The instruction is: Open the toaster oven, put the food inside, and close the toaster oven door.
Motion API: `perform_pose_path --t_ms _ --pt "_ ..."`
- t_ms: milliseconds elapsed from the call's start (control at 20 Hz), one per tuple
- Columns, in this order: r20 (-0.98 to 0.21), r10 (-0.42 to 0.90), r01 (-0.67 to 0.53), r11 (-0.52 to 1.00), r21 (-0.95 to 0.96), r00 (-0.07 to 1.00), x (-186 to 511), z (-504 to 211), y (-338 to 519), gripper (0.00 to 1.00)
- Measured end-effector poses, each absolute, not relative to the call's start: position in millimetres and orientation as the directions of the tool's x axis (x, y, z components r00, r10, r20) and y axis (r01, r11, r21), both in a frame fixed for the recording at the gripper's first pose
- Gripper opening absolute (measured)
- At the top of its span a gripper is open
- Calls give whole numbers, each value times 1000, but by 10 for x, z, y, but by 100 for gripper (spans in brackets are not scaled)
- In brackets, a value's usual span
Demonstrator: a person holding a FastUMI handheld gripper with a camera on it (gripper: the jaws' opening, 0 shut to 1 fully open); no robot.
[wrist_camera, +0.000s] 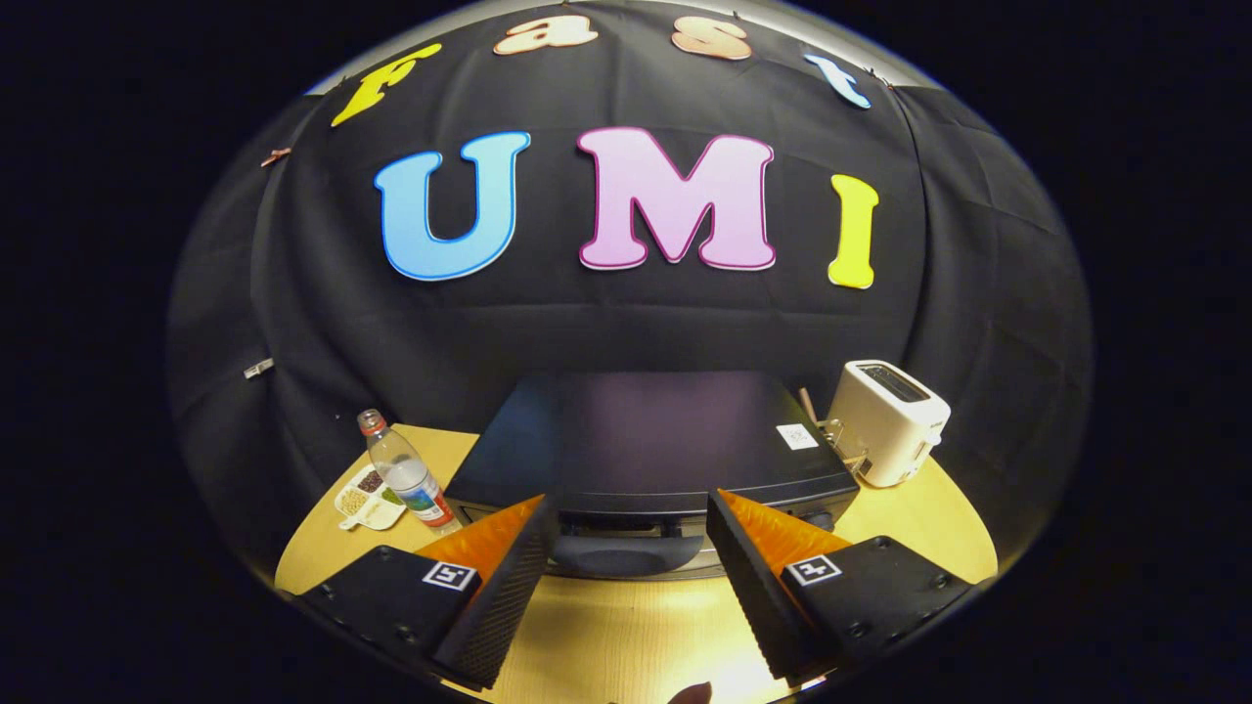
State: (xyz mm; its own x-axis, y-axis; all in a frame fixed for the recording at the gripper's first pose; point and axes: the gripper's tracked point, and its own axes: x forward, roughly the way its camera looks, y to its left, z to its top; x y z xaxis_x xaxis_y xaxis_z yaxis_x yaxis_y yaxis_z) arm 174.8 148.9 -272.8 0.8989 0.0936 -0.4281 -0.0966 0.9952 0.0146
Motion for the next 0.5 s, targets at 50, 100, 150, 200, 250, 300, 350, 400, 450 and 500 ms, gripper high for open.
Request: perform_pose_path --t_ms 50,100,150,200,250,300,350,400,450,500 --pt "-443 86 -94 996 5 892 1778 -2835 1494 99" --pt "-456 80 -90 996 1 886 1801 -2915 1494 98" --pt "-464 74 -82 997 1 883 1813 -2972 1502 98" --pt "-472 68 -76 997 3 879 1834 -3020 1506 98" --pt "-489 68 -74 997 7 870 1832 -3082 1512 99" --pt "-476 65 -62 998 22 877 1866 -3071 1524 98" --pt "-479 55 -52 998 20 876 1910 -3119 1510 99" --pt "-480 59 -58 998 19 875 1910 -3121 1518 99" --pt "-476 62 -65 998 11 877 1909 -3110 1537 99" --pt "-476 64 -67 998 10 877 1888 -3110 1527 98"
